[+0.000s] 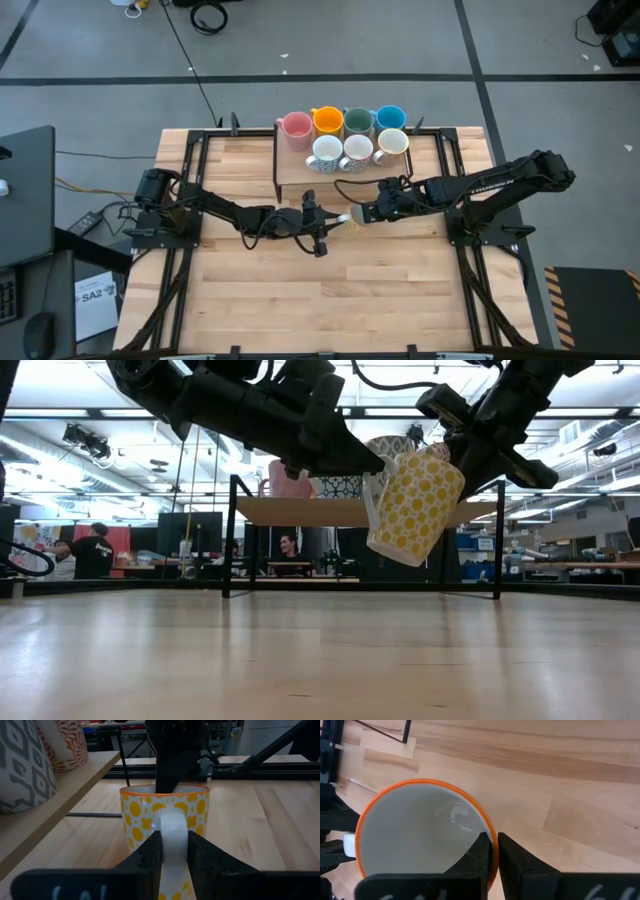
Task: Place coffee mugs
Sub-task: Put the white-yellow mug on the shelf
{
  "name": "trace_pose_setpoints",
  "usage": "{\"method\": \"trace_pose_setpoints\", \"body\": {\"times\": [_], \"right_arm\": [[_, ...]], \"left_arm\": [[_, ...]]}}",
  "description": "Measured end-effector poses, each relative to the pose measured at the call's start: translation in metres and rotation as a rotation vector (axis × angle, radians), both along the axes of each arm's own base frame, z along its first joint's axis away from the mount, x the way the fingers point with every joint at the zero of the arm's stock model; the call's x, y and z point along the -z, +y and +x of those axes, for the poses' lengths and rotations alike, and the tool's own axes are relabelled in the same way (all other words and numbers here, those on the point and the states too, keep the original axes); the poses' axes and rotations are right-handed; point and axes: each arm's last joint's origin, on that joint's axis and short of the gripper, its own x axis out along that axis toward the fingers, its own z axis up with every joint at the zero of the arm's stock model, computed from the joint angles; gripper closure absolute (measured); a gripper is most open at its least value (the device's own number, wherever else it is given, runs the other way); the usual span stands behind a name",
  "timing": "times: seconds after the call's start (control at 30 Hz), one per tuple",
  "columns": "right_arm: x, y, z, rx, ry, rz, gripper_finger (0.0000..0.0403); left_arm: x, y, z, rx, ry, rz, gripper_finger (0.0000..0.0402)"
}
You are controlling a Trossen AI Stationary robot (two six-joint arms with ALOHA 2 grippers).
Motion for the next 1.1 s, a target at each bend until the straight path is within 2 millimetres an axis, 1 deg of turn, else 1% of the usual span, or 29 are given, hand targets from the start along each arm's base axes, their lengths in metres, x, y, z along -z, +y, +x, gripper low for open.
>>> {"method": "trace_pose_setpoints", "body": {"times": [0.13,0.4,0.73,1.1], "right_arm": [[-0.0001,0.0,0.0,0.0,0.0,0.0,0.0372],[-0.0003,0.0002,0.0,-0.004,-0.002,0.005,0.0339],[-0.0003,0.0002,0.0,-0.004,-0.002,0.005,0.0322],[-0.0002,0.0003,-0.0001,-0.021,0.003,-0.006,0.0267]], "left_arm": [[-0.0001,0.0001,0.0,-0.004,-0.001,0.001,0.032],[0.0003,0.0002,0.0,-0.006,0.004,0.006,0.032],[0.0004,0.0005,0.0,-0.009,0.004,0.007,0.0321],[0.0028,0.0008,-0.0005,-0.01,0.028,0.01,0.0321]]}}
